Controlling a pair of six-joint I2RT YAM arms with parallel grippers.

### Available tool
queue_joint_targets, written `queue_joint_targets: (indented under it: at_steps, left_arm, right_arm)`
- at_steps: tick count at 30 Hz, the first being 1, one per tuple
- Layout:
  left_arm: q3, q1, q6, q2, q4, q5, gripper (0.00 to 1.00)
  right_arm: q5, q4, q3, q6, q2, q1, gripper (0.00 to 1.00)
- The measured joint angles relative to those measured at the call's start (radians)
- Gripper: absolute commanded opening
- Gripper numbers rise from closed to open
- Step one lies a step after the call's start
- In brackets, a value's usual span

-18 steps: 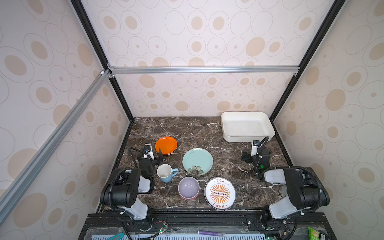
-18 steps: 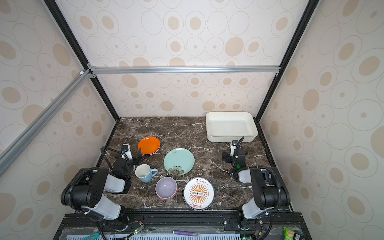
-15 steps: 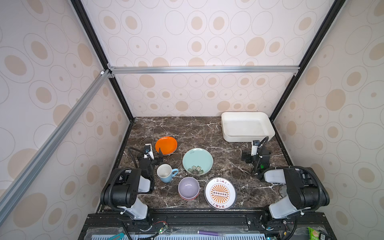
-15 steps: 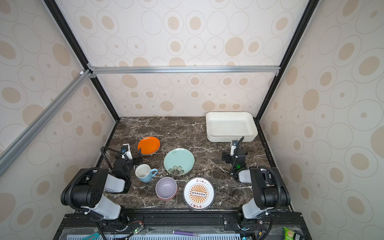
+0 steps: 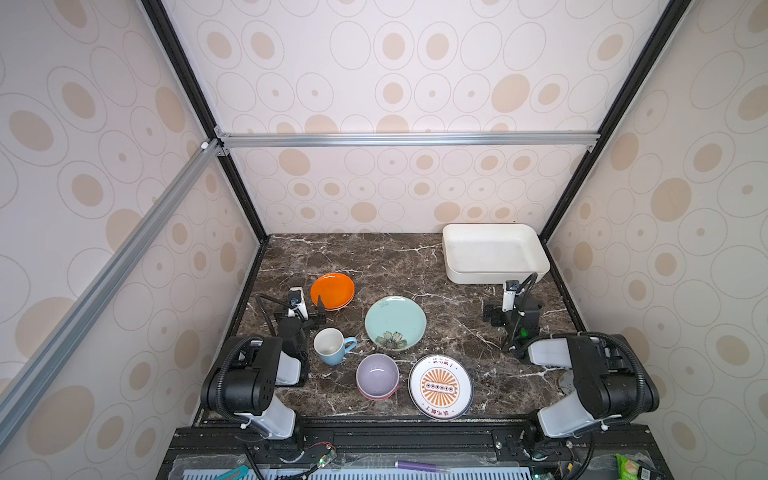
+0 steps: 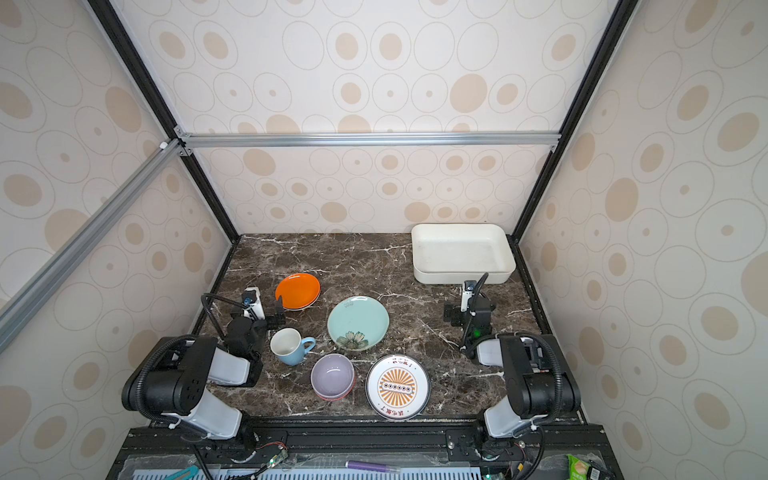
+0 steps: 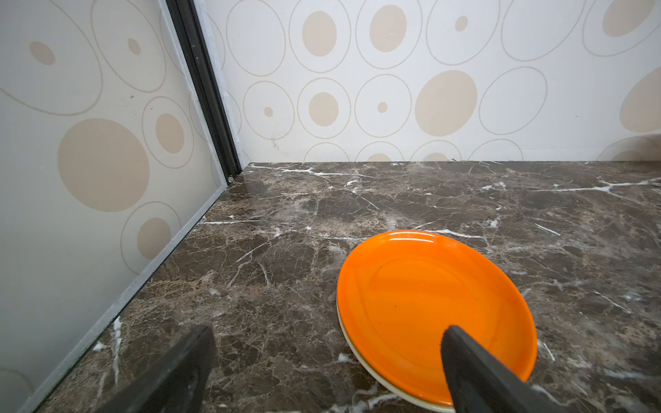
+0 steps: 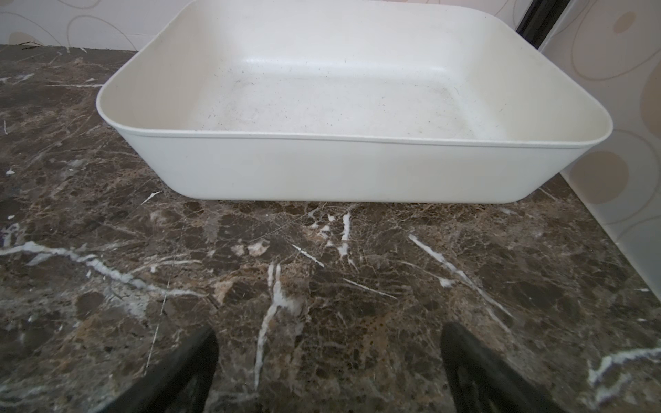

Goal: Place the mixed dishes into the plastic bin

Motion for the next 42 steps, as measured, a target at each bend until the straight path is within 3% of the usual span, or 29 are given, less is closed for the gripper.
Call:
queue_joint_targets:
  at_steps: [36, 39, 42]
  left_arm:
    - [0.000, 0.000, 0.000, 0.000, -0.001, 0.002, 0.99]
    - [0.000, 0.000, 0.000, -0.001, -0.002, 0.001, 0.99]
    - [0.020, 0.000, 0.000, -0.047, -0.092, -0.016, 0.99]
  right_arm:
    - [0.012, -0.001, 0.000, 0.000, -0.002, 0.002, 1.00]
    - [0.080, -0.144, 0.055, 0.023, -0.032, 0.006, 0.99]
    - [0.113, -0.352, 0.223, 0.050, -0.041, 0.006, 0.93]
